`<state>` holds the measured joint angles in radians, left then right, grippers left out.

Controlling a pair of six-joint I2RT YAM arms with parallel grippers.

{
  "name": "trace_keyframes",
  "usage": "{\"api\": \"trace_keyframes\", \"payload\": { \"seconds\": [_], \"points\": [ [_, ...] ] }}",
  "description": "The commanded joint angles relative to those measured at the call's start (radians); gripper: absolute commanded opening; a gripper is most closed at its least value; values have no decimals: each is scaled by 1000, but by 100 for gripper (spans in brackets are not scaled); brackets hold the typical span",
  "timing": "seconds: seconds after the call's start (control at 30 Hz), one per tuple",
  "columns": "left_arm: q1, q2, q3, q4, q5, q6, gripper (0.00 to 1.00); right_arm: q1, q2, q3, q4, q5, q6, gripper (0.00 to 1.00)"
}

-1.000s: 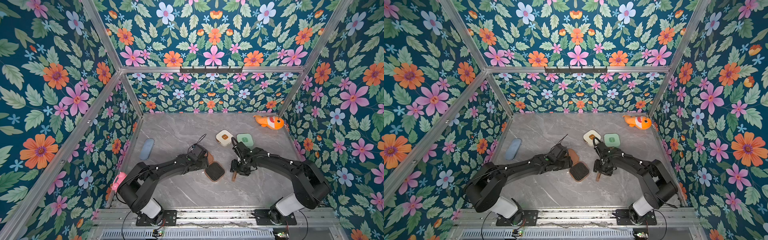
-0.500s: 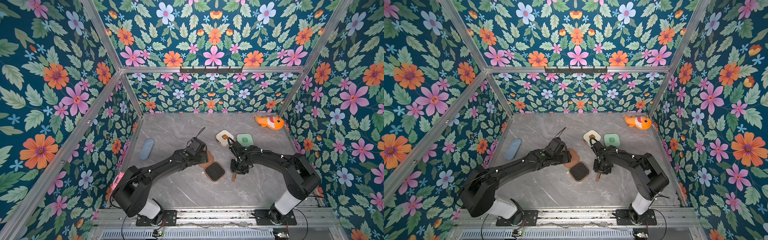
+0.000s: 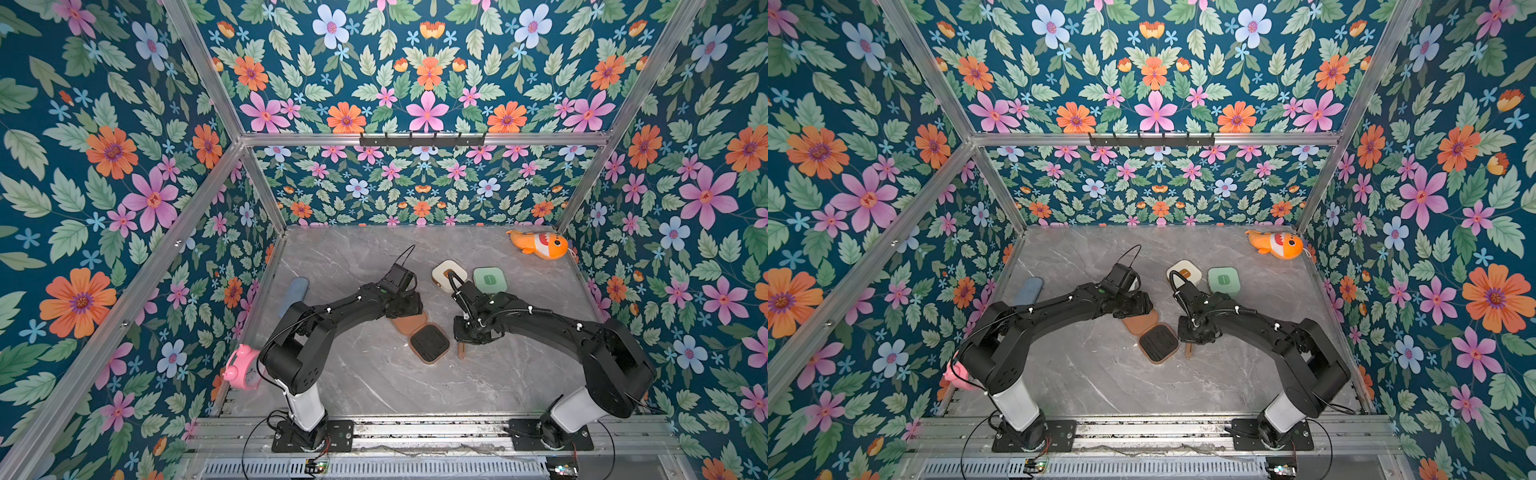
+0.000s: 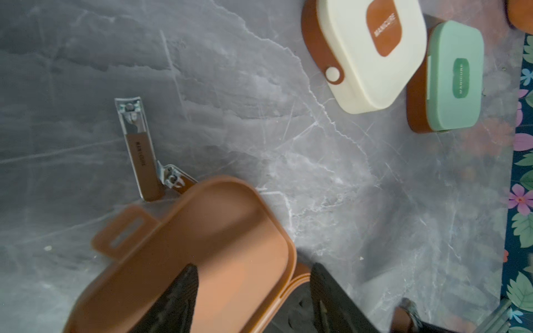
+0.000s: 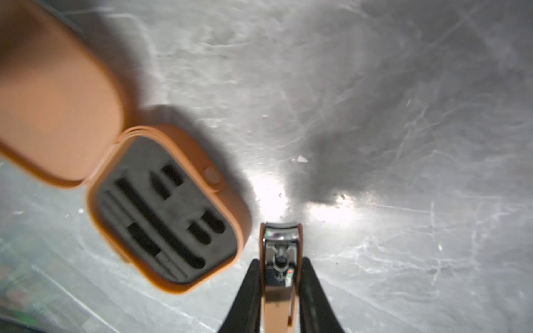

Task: Organize nail clipper sets
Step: Pick up the nail clipper from the center of the board, then place the nail clipper in the storage box.

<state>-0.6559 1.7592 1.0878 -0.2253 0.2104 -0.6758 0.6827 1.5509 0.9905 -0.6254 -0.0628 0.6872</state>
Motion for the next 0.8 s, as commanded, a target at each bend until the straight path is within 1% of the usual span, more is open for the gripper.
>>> {"api": "trace_keyframes", "payload": {
  "seconds": [0.0,0.2,0.4,0.43,0.6,0.77],
  "points": [
    [15,5,-19,57,46,-11,64,39,-29,13,33,39,-69,16],
    [38,21,-43,92,71,-19,63,85,27,63,115,-18,-193,15],
    [56,38,-51,115,85,-26,62,90,99,131,176,-81,-306,14],
    [58,39,-52,119,84,-26,62,90,135,144,180,-92,-321,15],
    [66,40,-59,124,87,-30,62,93,205,200,171,-127,-360,13],
    [74,40,-62,126,91,-32,62,108,224,190,190,-132,-372,13]
  ]
}}
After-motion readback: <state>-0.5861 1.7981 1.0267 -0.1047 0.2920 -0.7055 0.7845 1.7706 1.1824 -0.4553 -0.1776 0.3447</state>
